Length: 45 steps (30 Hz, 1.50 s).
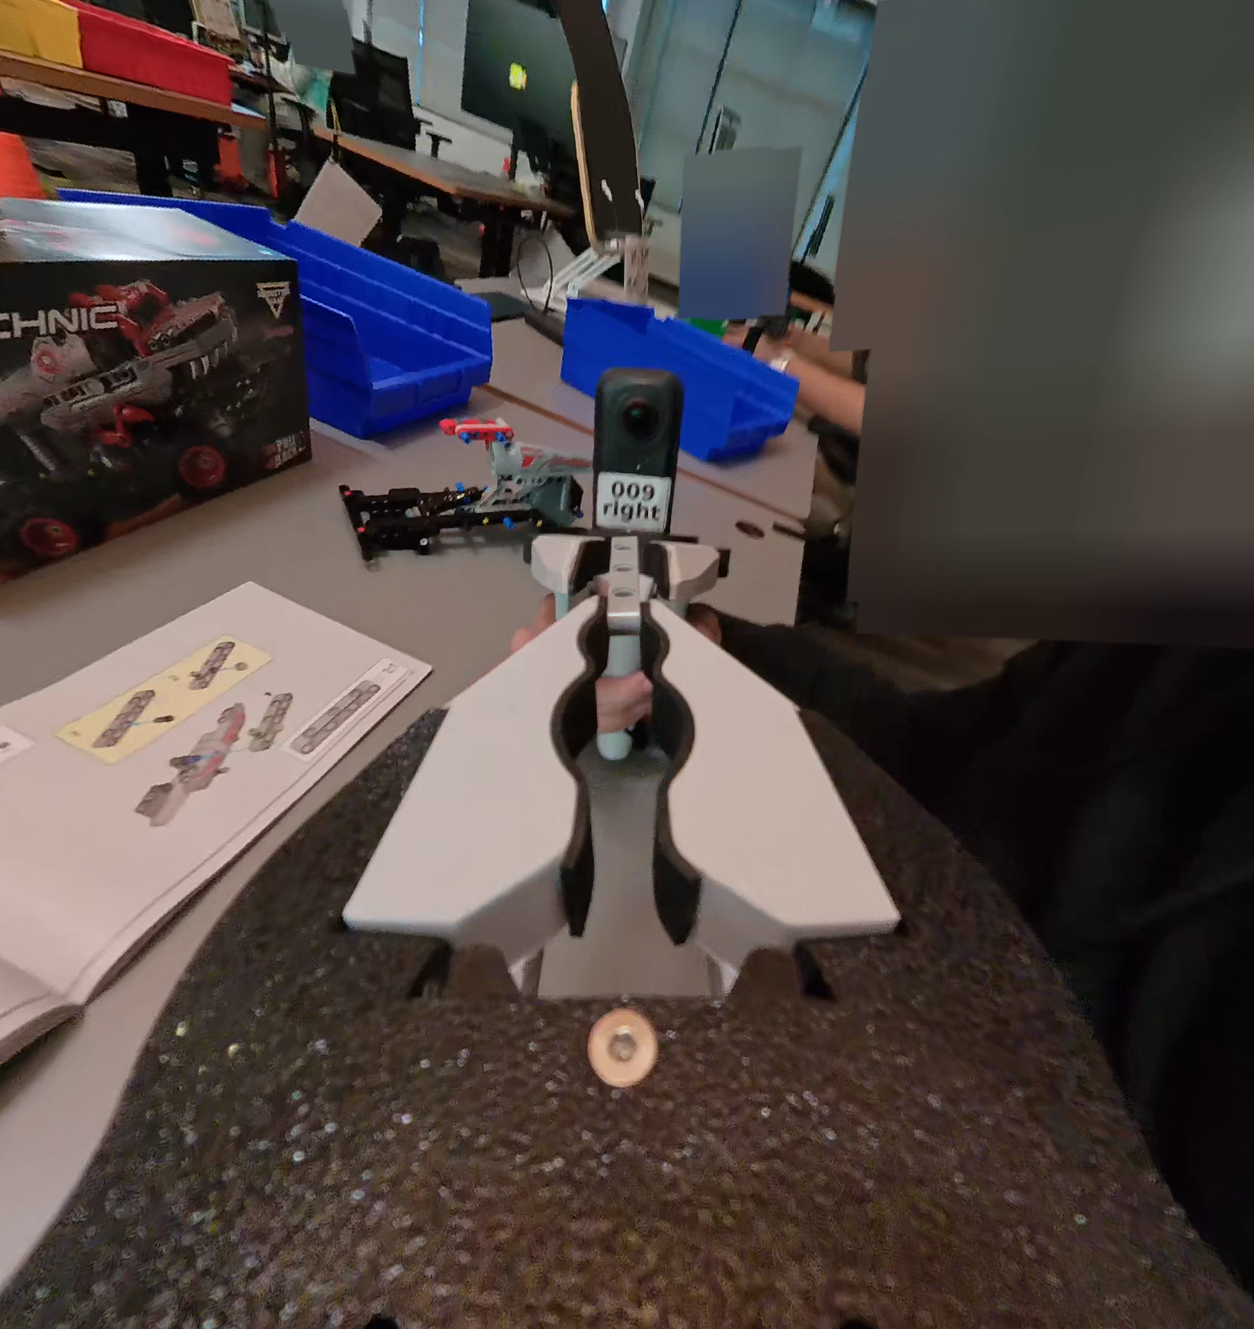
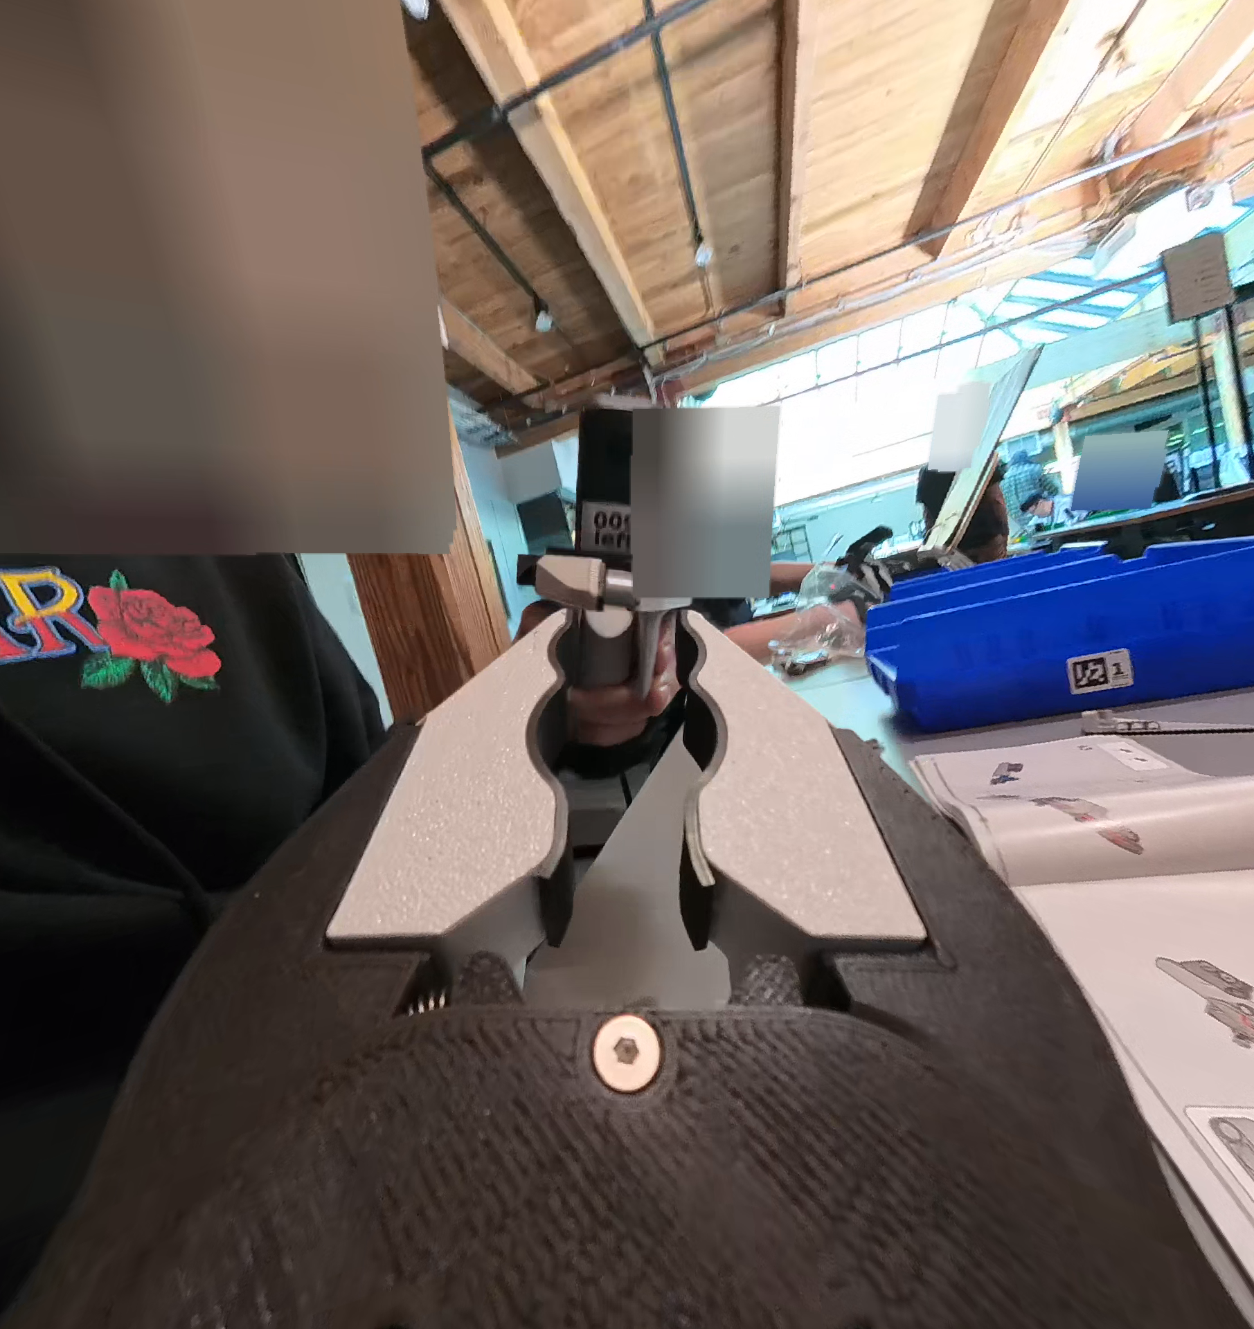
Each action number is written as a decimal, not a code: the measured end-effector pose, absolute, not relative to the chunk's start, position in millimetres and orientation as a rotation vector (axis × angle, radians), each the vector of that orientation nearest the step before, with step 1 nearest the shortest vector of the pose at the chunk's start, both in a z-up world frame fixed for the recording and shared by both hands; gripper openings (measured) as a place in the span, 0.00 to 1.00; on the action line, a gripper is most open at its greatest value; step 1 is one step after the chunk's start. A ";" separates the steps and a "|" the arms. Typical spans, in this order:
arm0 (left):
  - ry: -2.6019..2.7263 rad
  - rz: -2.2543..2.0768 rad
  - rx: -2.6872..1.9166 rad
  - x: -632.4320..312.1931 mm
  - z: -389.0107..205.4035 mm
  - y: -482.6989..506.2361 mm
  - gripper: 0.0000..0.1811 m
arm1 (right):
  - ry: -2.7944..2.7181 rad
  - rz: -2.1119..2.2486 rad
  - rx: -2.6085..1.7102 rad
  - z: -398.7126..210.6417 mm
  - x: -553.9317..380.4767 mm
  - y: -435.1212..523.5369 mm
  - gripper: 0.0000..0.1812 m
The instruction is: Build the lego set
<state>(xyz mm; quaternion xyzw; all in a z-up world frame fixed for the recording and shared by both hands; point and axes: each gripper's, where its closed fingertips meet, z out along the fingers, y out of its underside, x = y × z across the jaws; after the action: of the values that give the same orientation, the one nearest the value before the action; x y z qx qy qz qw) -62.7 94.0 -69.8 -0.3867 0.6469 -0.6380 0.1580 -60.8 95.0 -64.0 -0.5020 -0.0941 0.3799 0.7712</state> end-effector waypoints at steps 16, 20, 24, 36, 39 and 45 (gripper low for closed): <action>1.979 -1.719 -0.972 -67.5 -92.7 91.3 0.03 | -0.295 0.786 -1.205 -80.7 -77.3 101.8 0.04; 1.984 -1.724 -0.956 -67.7 -95.2 91.1 0.03 | -0.308 0.768 -1.233 -83.0 -77.9 100.7 0.04; 1.971 -1.742 -0.963 -66.6 -97.4 94.6 0.03 | -0.296 0.756 -1.252 -84.3 -77.2 102.1 0.04; 1.930 -1.739 -0.986 -56.0 -104.2 104.4 0.05 | -0.272 0.614 -1.321 -91.2 -64.1 106.7 0.04; 1.920 -1.680 -1.016 -52.1 -108.1 114.0 0.10 | -0.218 0.591 -1.321 -90.5 -51.3 109.0 0.04; 2.160 -1.349 -0.945 -73.4 -145.0 154.6 0.17 | 0.002 0.478 -1.298 -92.7 -5.3 105.5 0.04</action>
<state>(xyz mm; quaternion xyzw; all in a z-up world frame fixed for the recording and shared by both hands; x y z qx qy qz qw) -73.4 154.6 -145.0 -0.3402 0.7773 -0.4854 0.2108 -5.3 105.5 -92.7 -0.5985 0.0007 0.2205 0.7702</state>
